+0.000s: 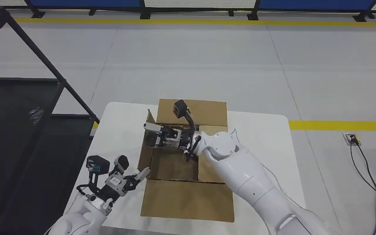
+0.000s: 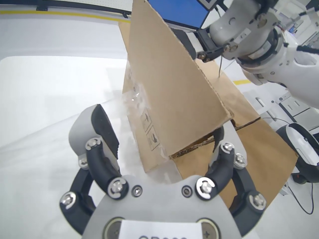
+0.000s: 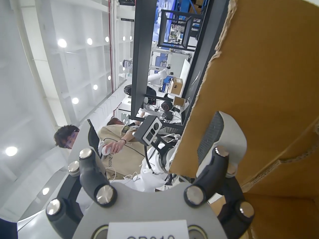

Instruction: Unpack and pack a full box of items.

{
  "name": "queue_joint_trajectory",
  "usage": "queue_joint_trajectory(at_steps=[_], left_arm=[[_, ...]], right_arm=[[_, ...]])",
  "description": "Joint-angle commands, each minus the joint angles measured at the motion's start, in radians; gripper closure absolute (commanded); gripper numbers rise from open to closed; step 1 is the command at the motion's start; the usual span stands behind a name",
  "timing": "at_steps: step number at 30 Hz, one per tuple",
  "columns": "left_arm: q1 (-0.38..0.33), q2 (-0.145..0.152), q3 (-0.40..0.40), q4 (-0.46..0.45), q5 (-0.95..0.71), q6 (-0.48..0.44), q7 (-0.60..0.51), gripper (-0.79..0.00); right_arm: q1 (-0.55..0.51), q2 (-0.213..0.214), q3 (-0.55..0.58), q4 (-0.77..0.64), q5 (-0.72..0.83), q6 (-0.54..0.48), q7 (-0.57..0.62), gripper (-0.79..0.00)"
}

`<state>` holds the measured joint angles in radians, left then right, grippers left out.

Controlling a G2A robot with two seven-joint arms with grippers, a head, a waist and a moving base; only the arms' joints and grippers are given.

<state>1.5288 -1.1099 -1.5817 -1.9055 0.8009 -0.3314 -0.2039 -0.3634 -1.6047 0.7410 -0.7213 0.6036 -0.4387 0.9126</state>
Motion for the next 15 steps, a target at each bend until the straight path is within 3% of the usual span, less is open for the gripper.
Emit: queue_joint_trajectory(at_steps=[1,8,15], left_arm=[[0.002,0.000,-0.014,0.003,-0.014,0.012,0.010,-0.785],[0.019,0.000,-0.067,0.023,-0.079,0.018,0.027,-0.785],[0.034,0.003,-0.115,0.078,-0.115,0.014,0.010,-0.785]], right_arm=[[0.006,-0.005,0.003,0.017,0.010,-0.011,0.039,-0.785],[0.017,-0.008,0.028,0.050,0.023,-0.055,0.130,-0.785],[-0.008,0.025,0.108,0.027,0.010,-0.114,0.152,-0.785]])
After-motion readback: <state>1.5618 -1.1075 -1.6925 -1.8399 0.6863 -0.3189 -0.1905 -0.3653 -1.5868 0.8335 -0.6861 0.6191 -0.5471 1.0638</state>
